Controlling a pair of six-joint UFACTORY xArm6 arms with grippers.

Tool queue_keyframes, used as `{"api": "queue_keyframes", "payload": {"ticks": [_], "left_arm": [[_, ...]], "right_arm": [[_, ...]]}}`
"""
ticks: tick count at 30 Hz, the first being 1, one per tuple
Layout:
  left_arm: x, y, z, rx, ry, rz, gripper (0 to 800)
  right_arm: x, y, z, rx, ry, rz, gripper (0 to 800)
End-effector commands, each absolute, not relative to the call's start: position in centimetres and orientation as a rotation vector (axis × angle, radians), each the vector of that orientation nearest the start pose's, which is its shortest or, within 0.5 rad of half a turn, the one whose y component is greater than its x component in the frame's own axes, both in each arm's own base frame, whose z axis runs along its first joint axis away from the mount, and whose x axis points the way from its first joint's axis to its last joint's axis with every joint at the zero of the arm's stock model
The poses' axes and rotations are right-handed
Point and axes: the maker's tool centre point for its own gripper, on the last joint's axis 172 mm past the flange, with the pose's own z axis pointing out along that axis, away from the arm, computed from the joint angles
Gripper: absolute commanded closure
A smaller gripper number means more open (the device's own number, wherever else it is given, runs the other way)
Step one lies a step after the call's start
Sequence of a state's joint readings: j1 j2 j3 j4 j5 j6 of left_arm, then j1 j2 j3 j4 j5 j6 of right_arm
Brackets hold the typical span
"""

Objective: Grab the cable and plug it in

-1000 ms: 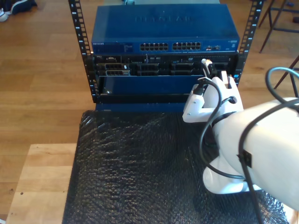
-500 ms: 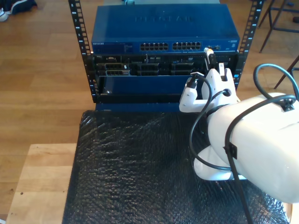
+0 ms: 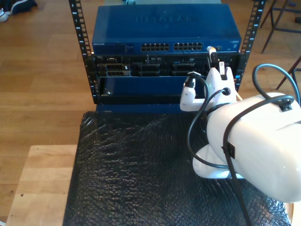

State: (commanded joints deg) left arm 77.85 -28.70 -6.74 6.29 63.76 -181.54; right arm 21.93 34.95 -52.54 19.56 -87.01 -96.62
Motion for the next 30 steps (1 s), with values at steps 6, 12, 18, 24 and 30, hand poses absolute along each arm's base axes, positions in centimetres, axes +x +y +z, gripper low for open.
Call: {"api": "queue_keyframes", "payload": {"ticks": [6,12,18,24,30], "left_arm": [[0.2,11.5,3.6,-2.168,2.816,-0.431,0],[0.1,11.5,3.6,-2.168,2.817,-0.433,0],[0.1,11.5,3.6,-2.168,2.817,-0.433,0],[0.2,11.5,3.6,-2.166,2.818,-0.433,0],[0.2,11.5,3.6,-2.166,2.818,-0.431,0]], "right_arm": [[60.9,15.2,28.4,1.040,1.083,1.319,800],[61.8,15.1,28.6,1.051,1.052,1.319,800],[61.9,15.2,28.8,1.072,1.017,1.316,800],[61.9,14.8,28.9,1.096,0.986,1.302,800],[62.4,14.9,28.3,1.111,0.973,1.295,800]]}}
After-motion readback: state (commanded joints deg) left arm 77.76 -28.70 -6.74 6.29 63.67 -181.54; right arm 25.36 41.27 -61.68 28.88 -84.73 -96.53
